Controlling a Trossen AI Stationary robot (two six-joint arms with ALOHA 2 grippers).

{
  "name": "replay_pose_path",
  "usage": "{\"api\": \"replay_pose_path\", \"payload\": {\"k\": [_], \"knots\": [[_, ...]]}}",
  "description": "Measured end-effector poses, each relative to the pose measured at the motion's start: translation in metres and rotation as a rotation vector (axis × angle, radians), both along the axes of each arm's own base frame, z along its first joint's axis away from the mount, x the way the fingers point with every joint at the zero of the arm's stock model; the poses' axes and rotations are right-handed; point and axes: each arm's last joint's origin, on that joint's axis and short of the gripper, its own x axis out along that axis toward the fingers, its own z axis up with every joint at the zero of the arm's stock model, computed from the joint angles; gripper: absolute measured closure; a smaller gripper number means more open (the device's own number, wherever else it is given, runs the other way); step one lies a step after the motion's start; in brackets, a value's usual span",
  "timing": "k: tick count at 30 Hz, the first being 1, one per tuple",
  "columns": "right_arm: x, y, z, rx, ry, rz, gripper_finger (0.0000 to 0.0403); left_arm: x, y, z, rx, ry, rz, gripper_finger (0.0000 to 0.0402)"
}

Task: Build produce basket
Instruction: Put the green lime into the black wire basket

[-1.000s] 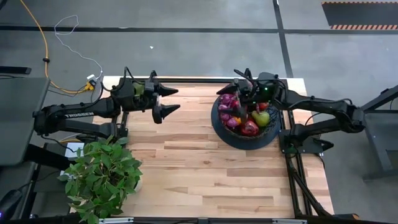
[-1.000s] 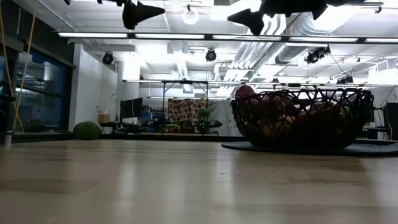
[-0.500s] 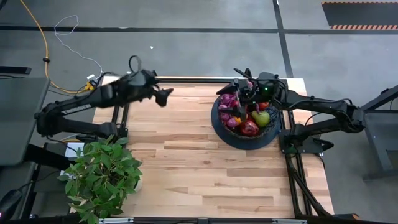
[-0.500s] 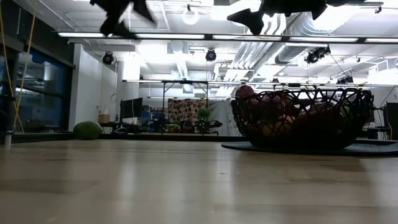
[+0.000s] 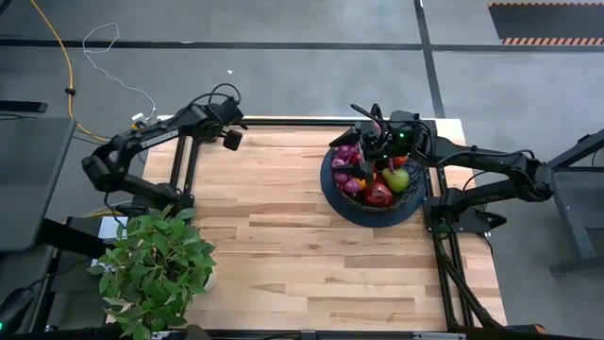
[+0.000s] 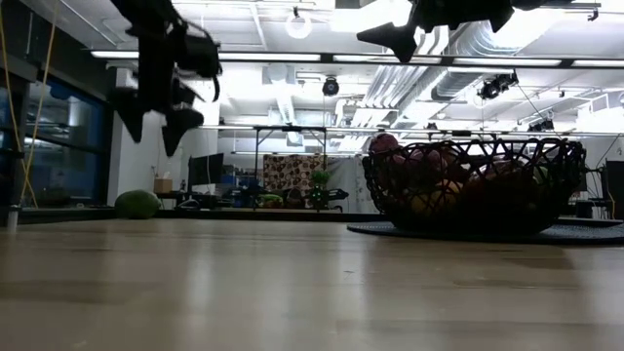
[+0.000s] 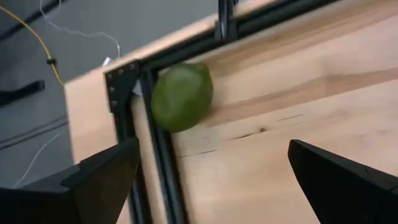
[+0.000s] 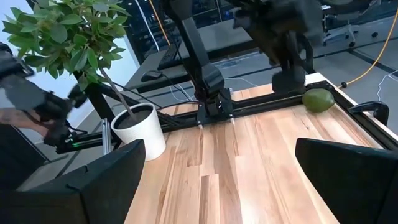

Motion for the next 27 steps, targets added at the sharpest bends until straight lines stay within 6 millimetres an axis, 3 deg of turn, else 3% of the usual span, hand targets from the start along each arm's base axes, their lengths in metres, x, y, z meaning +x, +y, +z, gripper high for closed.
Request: {"api": "replay_pose_path", "payload": {"k": [3,11,19,27], "knots": [[0.000,0.000,0.000,-0.002,0.000,0.000,0.0006,-0.001,0.010,-0.019,-0.026,0.024,0.024,0.0002],[0.000,0.000,0.000,-0.027,0.000,0.003,0.0006,0.007,0.031,-0.042,0.029,0.067,0.094,0.0002],[0.000,0.000,0.000,-0.027,0.000,0.003,0.0006,0.010,0.048,-0.083,-0.013,0.152,0.209,0.0006],[0.000,0.000,0.000,-0.028,0.000,0.002,0.0006,0.013,0.055,-0.097,0.091,0.186,0.312,0.0014]]}}
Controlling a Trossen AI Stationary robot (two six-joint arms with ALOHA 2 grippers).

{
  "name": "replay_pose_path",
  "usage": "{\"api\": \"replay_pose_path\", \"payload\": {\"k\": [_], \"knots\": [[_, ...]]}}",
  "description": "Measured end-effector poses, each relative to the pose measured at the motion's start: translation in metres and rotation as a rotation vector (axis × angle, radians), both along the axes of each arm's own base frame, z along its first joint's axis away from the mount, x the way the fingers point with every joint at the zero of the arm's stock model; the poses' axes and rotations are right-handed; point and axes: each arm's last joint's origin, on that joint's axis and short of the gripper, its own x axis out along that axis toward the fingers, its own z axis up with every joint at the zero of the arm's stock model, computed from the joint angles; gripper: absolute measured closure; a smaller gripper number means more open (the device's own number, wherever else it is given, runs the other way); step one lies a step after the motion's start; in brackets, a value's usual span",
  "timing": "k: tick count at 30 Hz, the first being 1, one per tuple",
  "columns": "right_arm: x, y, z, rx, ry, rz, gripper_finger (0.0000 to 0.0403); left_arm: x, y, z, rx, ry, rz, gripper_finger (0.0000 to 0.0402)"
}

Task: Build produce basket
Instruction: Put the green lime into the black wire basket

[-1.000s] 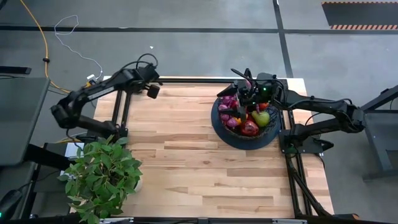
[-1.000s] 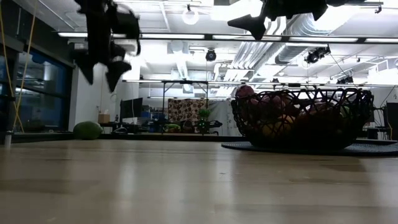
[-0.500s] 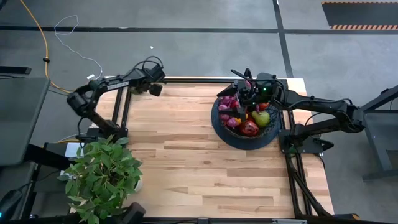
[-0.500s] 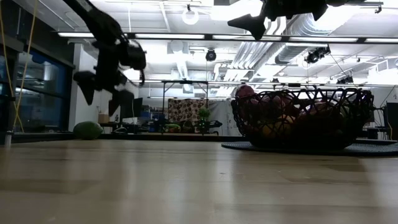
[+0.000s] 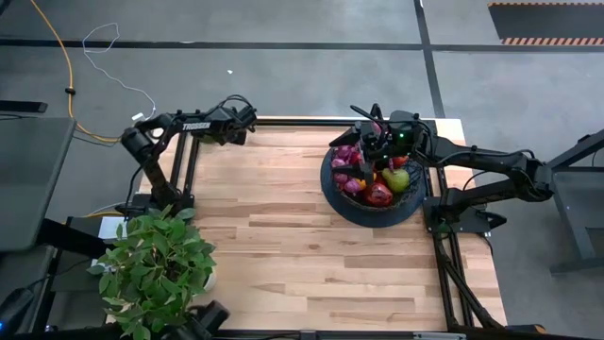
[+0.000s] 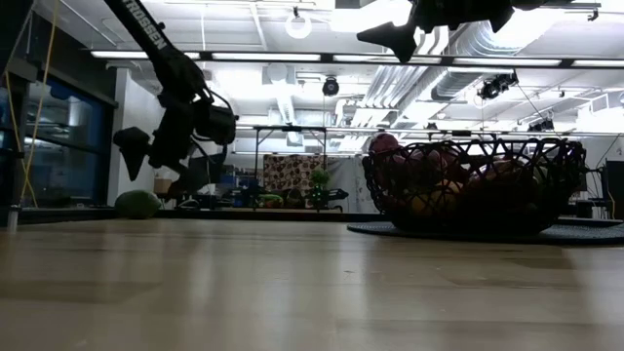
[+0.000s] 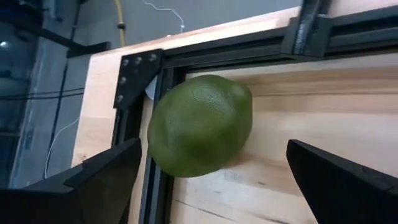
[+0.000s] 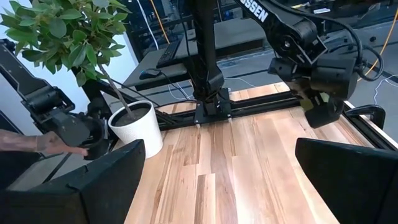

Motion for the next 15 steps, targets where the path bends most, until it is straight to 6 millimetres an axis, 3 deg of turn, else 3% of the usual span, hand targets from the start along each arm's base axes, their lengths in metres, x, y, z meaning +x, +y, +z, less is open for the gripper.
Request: {"api": "replay_pose_path", "payload": {"k": [15], "knots": [[-0.002,0.001,-0.010,0.045,0.099,-0.001,0.0006,0.008,0.000,-0.024,0.142,0.161,0.066,0.0027]]}}
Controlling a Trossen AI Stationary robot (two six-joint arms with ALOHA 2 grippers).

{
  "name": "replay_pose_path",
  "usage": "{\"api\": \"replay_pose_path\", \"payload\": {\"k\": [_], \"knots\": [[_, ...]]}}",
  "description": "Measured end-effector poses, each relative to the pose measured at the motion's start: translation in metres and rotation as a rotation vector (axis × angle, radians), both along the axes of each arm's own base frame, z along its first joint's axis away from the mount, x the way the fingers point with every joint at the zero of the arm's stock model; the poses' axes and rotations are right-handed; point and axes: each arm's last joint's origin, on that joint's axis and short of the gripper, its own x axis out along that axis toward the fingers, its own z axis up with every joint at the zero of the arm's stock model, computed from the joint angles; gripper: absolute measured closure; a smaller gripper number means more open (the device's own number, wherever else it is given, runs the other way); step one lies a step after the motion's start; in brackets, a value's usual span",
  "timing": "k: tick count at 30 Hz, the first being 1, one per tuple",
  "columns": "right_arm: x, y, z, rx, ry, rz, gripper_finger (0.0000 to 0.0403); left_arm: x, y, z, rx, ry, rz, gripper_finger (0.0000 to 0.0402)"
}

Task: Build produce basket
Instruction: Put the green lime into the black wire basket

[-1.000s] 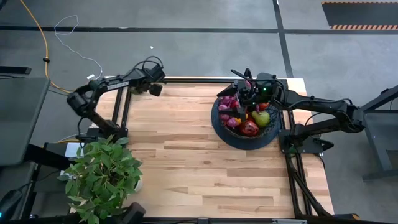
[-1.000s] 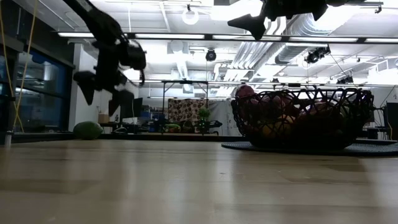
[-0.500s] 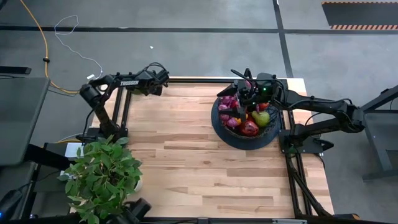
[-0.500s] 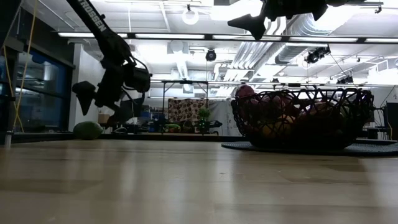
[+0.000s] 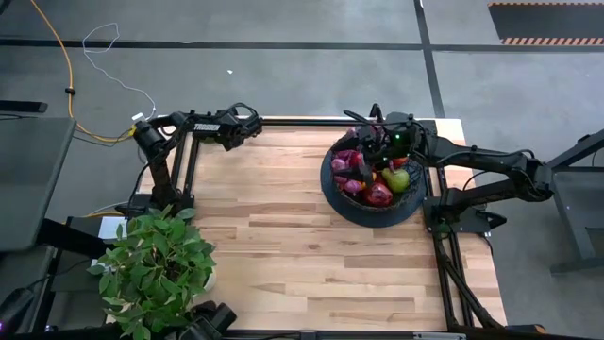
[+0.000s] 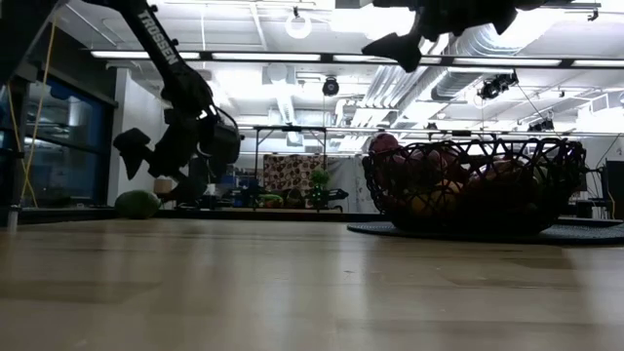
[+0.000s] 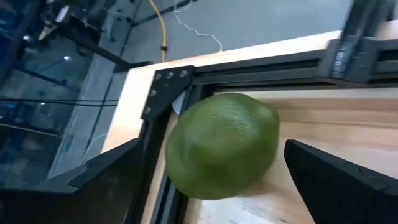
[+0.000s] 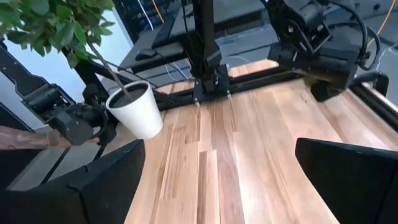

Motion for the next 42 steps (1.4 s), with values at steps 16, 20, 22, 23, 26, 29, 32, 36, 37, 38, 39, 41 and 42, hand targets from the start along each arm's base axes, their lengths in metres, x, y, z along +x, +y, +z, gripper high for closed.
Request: {"api": "replay_pose_path", "payload": {"k": [16,20,22,23,26,29,32,36,37,38,39,41,42], "knots": [[0.000,0.000,-0.002,0.076,0.027,-0.017,0.0006,0.003,-0.003,-0.006,0.130,-0.170,0.175,0.0059],[-0.001,0.000,-0.002,0.076,0.029,-0.016,0.0006,0.004,-0.004,-0.007,0.119,-0.232,0.211,0.0095],[-0.001,0.000,-0.002,0.077,0.029,-0.017,0.0006,0.004,-0.004,-0.008,0.113,-0.243,0.216,0.0119],[-0.001,0.000,-0.002,0.077,0.030,-0.017,0.0006,0.004,-0.004,-0.008,0.108,-0.245,0.215,0.0131],[-0.001,0.000,-0.002,0.077,0.030,-0.017,0.0006,0.004,-0.004,-0.006,0.069,-0.241,0.188,0.0171],[-0.001,0.000,-0.002,0.077,0.030,-0.016,0.0006,0.005,-0.005,-0.001,0.034,-0.255,0.160,0.0210],[0.000,0.000,-0.002,0.077,0.030,-0.017,0.0006,0.009,-0.010,0.011,0.048,-0.283,0.124,0.0250],[-0.001,0.000,-0.002,0.074,0.029,-0.016,0.0006,0.013,-0.024,0.037,0.161,-0.297,0.101,0.0319],[-0.001,0.000,-0.002,0.074,0.029,-0.016,0.0006,0.014,-0.028,0.042,0.208,-0.289,0.097,0.0340],[-0.001,0.000,-0.002,0.074,0.029,-0.016,0.0006,0.012,-0.033,0.045,0.255,-0.283,0.101,0.0363],[-0.001,0.000,-0.002,0.074,0.029,-0.016,0.0006,0.009,-0.037,0.047,0.289,-0.280,0.113,0.0381],[-0.001,0.000,-0.002,0.076,0.029,-0.017,0.0006,0.004,-0.042,0.043,0.365,-0.321,0.179,0.0393],[-0.001,0.000,-0.002,0.076,0.029,-0.016,0.0006,-0.001,-0.043,0.039,0.386,-0.343,0.228,0.0390]]}}
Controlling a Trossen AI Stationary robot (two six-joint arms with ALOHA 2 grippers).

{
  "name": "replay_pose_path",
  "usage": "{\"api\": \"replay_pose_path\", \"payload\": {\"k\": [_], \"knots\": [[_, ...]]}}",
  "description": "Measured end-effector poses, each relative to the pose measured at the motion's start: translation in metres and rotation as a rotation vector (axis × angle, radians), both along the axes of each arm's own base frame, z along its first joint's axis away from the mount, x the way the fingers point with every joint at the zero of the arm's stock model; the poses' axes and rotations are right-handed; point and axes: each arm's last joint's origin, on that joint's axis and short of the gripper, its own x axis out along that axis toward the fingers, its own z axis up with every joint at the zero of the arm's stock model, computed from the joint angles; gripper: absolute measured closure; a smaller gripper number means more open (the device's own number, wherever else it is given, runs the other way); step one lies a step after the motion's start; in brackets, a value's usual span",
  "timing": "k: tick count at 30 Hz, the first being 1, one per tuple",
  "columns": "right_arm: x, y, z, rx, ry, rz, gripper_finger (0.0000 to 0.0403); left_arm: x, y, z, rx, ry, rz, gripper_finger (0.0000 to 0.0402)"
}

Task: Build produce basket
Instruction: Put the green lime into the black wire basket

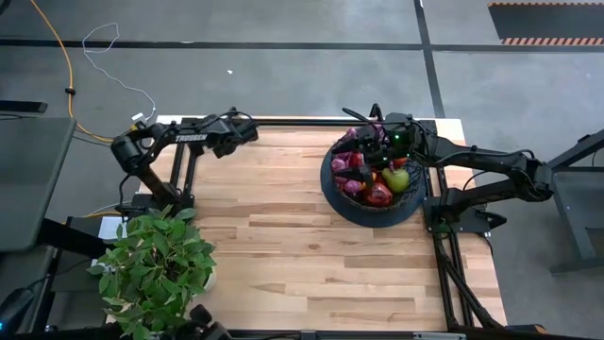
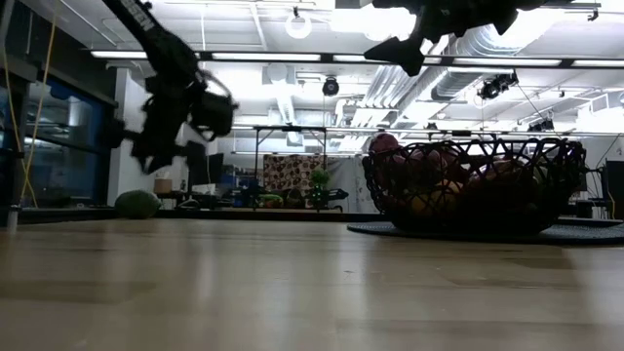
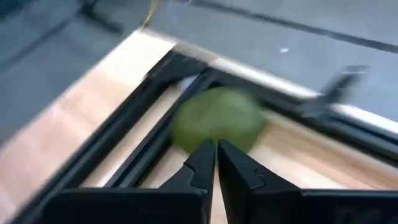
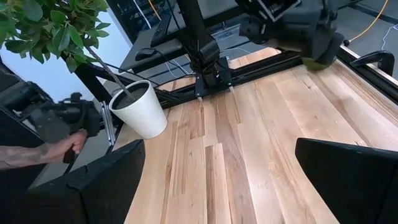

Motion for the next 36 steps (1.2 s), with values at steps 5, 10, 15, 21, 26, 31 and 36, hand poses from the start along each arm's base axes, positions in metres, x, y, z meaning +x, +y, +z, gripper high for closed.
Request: {"api": "replay_pose_path", "payload": {"k": [5,10,15,21,26,31,36], "knots": [[0.000,0.000,0.000,-0.002,0.000,0.000,0.0006,-0.011,0.010,-0.016,0.083,-0.157,0.120,0.0400],[0.000,0.000,-0.001,0.004,0.009,0.000,0.0006,-0.022,0.024,-0.011,0.102,-0.042,0.095,0.0401],[0.000,0.000,-0.004,0.016,0.041,-0.001,0.0006,-0.023,0.022,-0.012,0.139,-0.011,0.113,0.0401],[0.000,0.000,-0.005,0.036,0.051,-0.006,0.0006,-0.022,0.017,-0.029,-0.038,0.045,0.042,0.0401],[0.000,0.000,-0.005,0.062,0.055,-0.013,0.0006,-0.020,0.005,-0.041,-0.157,-0.015,0.076,0.0401],[0.000,0.000,-0.005,0.060,0.055,-0.013,0.0006,0.001,-0.005,-0.038,-0.253,-0.187,-0.023,0.0401],[0.000,0.000,-0.005,0.052,0.053,-0.011,0.0006,0.047,-0.014,-0.001,-0.230,-0.087,-0.422,0.0401]]}}
